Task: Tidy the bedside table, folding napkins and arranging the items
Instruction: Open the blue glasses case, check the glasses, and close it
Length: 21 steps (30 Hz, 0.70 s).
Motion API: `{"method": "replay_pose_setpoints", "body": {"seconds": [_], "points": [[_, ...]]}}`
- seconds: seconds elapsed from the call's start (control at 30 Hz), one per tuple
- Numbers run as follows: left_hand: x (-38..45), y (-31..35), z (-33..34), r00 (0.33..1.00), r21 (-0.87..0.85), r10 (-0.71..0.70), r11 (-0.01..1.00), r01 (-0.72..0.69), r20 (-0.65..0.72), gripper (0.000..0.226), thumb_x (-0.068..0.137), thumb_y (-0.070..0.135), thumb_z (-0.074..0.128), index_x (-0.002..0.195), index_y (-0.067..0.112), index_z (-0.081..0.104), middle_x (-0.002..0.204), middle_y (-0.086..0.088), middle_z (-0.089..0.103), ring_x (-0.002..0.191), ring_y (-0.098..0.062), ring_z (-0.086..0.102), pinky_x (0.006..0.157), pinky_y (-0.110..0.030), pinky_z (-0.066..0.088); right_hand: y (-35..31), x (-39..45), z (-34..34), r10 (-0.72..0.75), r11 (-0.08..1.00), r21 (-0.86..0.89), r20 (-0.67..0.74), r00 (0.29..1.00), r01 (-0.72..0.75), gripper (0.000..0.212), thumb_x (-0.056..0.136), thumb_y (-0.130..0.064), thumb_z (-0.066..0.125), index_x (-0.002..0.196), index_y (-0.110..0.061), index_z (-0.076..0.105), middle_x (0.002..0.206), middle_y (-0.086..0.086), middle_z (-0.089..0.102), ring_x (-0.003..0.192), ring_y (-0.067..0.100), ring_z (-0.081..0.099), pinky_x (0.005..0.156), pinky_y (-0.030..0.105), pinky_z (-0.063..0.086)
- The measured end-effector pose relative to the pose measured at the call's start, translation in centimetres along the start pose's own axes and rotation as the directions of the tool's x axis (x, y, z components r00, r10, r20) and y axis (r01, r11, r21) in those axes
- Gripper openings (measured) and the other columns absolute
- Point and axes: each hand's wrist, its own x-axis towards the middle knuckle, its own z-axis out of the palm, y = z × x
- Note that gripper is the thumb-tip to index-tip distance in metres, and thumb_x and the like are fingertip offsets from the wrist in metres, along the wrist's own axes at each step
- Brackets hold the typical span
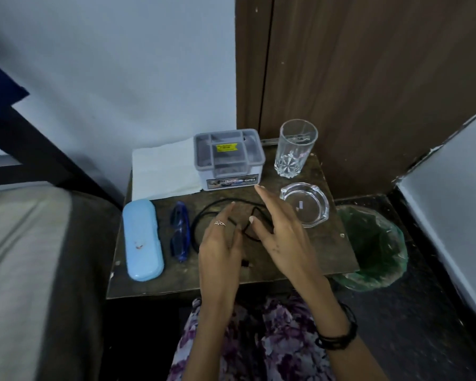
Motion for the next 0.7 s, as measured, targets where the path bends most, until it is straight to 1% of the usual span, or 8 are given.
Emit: {"method": "replay_pose_setpoints", "body": {"seconds": [0.13,0.2,0.27,0.37,0.47,0.57,0.63,0.7], "points": [[0.4,-1.2,-2.4,0.998,0.041,-0.006,0.999,0.003,0.055,0.046,0.091,0.013,0.052,0.134,0.026,0.045,0.137,0.004,0.051,0.127,-0.01,0.046,0.099,-0.026,0.04,-1.2,0.3,1.0,0.054,0.998,0.014,0.012,0.998,-0.054,0.054,0.094,-0.026,0.053,0.144,-0.027,0.032,0.142,-0.005,0.043,0.128,0.004,0.035,0.096,0.006,0.022],[0.5,-1.6,-3.3,0.997,0.061,0.004,0.998,-0.009,0.082,0.044,0.092,0.014,0.051,0.133,0.027,0.046,0.139,0.005,0.049,0.129,-0.014,0.045,0.099,-0.028,0.042,-1.8,0.7,1.6,0.076,0.997,0.007,0.02,0.997,-0.076,0.053,0.094,-0.024,0.054,0.143,-0.027,0.035,0.139,-0.003,0.047,0.126,0.007,0.038,0.094,0.007,0.025],[0.6,-2.0,-4.1,0.996,0.08,0.02,0.996,-0.028,0.09,0.041,0.092,0.014,0.051,0.131,0.027,0.048,0.136,0.002,0.052,0.121,-0.023,0.051,0.09,-0.027,0.045,-2.6,1.1,2.6,0.096,0.995,-0.01,0.012,0.995,-0.096,0.048,0.093,-0.023,0.055,0.139,-0.026,0.042,0.132,-0.001,0.053,0.122,0.012,0.045,0.095,0.016,0.034],[0.9,-2.7,-5.2,0.995,0.119,0.04,0.992,-0.051,0.092,0.039,0.092,0.013,0.051,0.129,0.026,0.05,0.134,0.001,0.054,0.119,-0.02,0.052,0.08,-0.019,0.039,-3.9,1.7,4.3,0.141,0.99,0.001,0.005,0.99,-0.141,0.04,0.09,-0.022,0.058,0.13,-0.023,0.052,0.12,-0.001,0.062,0.114,0.014,0.054,0.093,0.03,0.046],[1.3,-3.7,-6.3,0.996,0.127,0.029,0.991,-0.039,0.079,0.039,0.092,0.011,0.051,0.129,0.023,0.05,0.138,0.0,0.05,0.132,-0.017,0.041,0.097,-0.026,0.04,-5.0,1.9,6.4,0.162,0.986,0.033,0.068,0.984,-0.165,0.033,0.09,-0.022,0.058,0.124,-0.022,0.057,0.117,-0.004,0.064,0.112,0.012,0.056,0.093,0.031,0.048],[1.7,-4.9,-7.3,0.996,0.16,0.0,0.987,-0.013,0.084,0.041,0.092,0.01,0.051,0.132,0.02,0.048,0.144,0.0,0.043,0.142,-0.013,0.022,0.114,-0.042,0.027,-6.1,1.9,8.1,0.162,0.984,0.056,0.112,0.98,-0.169,0.029,0.09,-0.022,0.057,0.119,-0.022,0.059,0.115,-0.005,0.065,0.109,0.01,0.057,0.089,0.031,0.049],[2.0,-5.9,-7.9,0.994,0.189,0.002,0.982,-0.022,0.109,0.043,0.093,0.01,0.05,0.134,0.02,0.045,0.148,0.002,0.037,0.144,-0.009,0.011,0.119,-0.04,0.012,-6.8,2.0,9.1,0.16,0.98,0.1,0.115,0.981,-0.171,0.026,0.089,-0.019,0.058,0.115,-0.02,0.062,0.109,-0.003,0.068,0.103,0.01,0.06,0.085,0.026,0.048],[2.2,-7.0,-8.5,0.996,0.213,-0.004,0.977,-0.015,0.091,0.046,0.092,0.01,0.05,0.136,0.02,0.042,0.152,0.002,0.028,0.145,-0.011,0.004,0.118,-0.032,0.0,-7.6,2.1,10.1,0.161,0.974,0.141,0.123,0.979,-0.177,0.025,0.089,-0.017,0.058,0.113,-0.019,0.063,0.104,-0.002,0.07,0.095,0.008,0.063,0.076,0.011,0.044]]}}
